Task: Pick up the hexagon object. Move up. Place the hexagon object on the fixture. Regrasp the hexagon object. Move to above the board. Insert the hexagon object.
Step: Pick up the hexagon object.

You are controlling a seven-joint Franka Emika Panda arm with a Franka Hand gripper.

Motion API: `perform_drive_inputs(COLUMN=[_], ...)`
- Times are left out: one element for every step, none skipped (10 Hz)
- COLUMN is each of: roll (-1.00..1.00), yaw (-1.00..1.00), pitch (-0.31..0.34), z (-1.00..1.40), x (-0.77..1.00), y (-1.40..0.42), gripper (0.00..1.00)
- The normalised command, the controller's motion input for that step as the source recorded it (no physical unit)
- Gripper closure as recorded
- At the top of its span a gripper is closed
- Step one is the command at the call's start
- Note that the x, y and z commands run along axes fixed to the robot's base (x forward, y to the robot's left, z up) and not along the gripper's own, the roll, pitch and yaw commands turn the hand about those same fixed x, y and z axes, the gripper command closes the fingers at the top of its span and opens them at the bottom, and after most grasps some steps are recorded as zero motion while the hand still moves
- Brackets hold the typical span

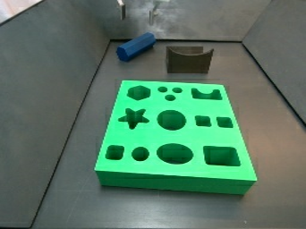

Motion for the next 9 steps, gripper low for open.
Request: perform_drive_inputs(roll=[0.14,0.19,0.19,0.16,0.12,0.07,0.00,0.00,-0.03], yaw=[-0.14,-0.18,-0.18,-0.15,-0.15,-0.14,-0.15,-0.18,-0.19], pitch=[0.000,-0.006,-0.020,-0.043,-0.066,-0.096,-0.140,-0.154,-0.160], z=[-0.78,-0.88,-0.90,-0.97,-0.99,-1.00,-0.94,-0.88,-0.83], x=[-0.06,-0.22,-0.21,-0.12,-0.14,-0.10,-0.06,0.00,0.00], y=[0.23,0.05,0.00,0.00,0.00,0.00,0.04,0.09,0.13], gripper=[0.00,0.00,0.00,0.00,0.00,0.00,0.00,0.00,0.00])
